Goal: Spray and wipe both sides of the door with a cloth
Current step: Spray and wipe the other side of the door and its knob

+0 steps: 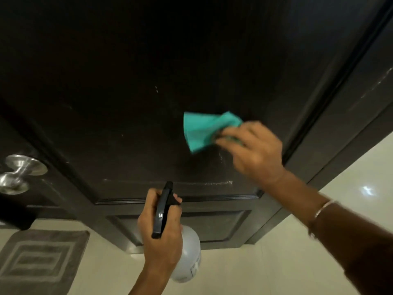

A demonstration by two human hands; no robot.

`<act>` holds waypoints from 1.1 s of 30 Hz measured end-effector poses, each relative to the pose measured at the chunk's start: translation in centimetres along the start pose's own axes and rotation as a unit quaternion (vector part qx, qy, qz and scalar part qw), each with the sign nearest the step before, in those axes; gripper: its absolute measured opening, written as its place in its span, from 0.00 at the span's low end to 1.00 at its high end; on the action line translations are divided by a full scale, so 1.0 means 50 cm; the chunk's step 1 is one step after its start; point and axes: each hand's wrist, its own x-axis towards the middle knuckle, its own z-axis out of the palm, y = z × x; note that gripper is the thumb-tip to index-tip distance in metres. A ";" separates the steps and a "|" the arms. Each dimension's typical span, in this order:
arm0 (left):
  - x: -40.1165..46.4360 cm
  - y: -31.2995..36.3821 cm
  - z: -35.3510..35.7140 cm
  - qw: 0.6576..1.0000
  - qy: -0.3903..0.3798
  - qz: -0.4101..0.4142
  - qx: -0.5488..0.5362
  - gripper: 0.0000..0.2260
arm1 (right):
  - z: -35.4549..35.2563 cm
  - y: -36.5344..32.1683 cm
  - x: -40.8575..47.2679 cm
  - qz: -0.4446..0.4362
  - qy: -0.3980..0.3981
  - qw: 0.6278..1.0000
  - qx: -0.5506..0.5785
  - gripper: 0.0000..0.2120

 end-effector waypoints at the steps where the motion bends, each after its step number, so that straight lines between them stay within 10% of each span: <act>1: 0.000 -0.017 0.004 1.000 -0.007 0.006 0.001 0.01 | 0.012 -0.012 -0.078 -0.027 -0.060 0.998 0.001 0.07; 6: -0.016 -0.079 0.015 0.998 -0.045 0.038 0.013 0.01 | -0.007 -0.002 -0.238 -0.072 -0.211 0.975 -0.023 0.13; 15: -0.010 -0.201 0.079 0.994 -0.064 0.087 -0.015 0.04 | -0.071 0.121 -0.018 0.071 0.172 0.969 -0.160 0.12; 27: -0.021 -0.361 0.168 0.975 -0.108 0.186 -0.049 0.08 | 0.090 -0.009 -0.419 -0.132 0.011 0.983 -0.126 0.06; 33: -0.070 -0.418 0.139 0.972 -0.123 0.193 -0.047 0.10 | -0.018 0.071 -0.289 0.142 0.166 0.954 -0.205 0.16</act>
